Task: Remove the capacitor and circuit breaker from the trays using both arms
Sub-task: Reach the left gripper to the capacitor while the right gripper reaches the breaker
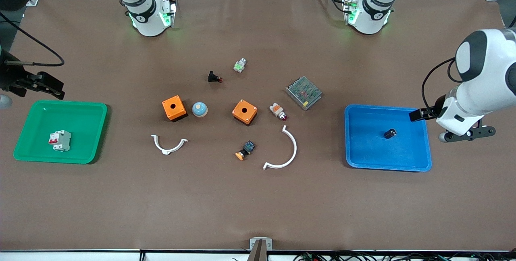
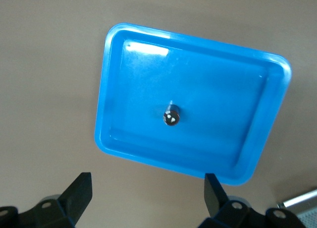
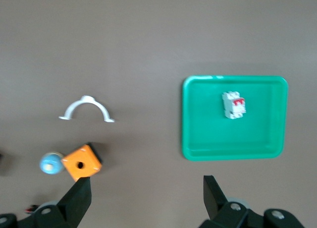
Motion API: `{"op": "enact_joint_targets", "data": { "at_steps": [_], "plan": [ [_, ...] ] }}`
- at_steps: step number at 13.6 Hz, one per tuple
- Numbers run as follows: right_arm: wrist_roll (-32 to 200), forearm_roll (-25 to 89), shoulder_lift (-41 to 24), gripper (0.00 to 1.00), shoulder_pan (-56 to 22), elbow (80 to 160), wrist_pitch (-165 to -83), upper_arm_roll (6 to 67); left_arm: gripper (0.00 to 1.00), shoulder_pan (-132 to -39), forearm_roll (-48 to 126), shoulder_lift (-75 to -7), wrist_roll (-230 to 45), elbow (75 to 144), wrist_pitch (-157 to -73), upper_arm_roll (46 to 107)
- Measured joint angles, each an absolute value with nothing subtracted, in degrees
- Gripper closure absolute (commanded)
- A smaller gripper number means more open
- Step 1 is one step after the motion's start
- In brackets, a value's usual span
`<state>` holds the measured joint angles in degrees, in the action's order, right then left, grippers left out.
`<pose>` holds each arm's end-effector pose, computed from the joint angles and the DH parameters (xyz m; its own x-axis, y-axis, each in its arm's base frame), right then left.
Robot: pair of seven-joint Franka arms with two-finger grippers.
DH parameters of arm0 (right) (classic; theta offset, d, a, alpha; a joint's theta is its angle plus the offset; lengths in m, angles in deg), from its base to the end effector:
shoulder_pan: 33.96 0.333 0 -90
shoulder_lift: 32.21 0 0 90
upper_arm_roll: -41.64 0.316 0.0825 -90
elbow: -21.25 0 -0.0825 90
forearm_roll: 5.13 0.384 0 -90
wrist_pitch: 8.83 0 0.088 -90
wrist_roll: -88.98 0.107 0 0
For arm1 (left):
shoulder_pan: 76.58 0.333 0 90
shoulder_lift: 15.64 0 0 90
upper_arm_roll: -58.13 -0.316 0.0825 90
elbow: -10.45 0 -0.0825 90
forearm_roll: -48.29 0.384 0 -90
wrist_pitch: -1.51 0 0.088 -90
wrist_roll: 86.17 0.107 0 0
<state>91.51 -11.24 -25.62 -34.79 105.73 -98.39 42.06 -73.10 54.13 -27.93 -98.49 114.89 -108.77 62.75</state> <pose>0.5888 -0.0159 0.6041 0.9984 -0.0519 -0.0216 -0.0493 -0.9931 0.1066 0.6035 -0.0025 0.4096 0.9828 0.1585 -0.0943 0.1495 -0.9841 -0.0962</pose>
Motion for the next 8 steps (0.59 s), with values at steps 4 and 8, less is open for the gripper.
{"op": "enact_joint_targets", "data": {
  "at_steps": [4, 8],
  "plan": [
    [77.7, -11.8, -15.8, 0.00, -44.6, 106.5, -104.0, 41.7, 0.00, -72.4, 54.1, -29.4, -98.8, 121.4, -117.4, 62.8],
    [62.7, -11.8, -6.5, 0.00, -53.2, 106.4, -113.4, 41.6, 0.04, -71.6, 54.1, -32.3, -98.9, 122.6, -120.5, 62.8]
  ]
}}
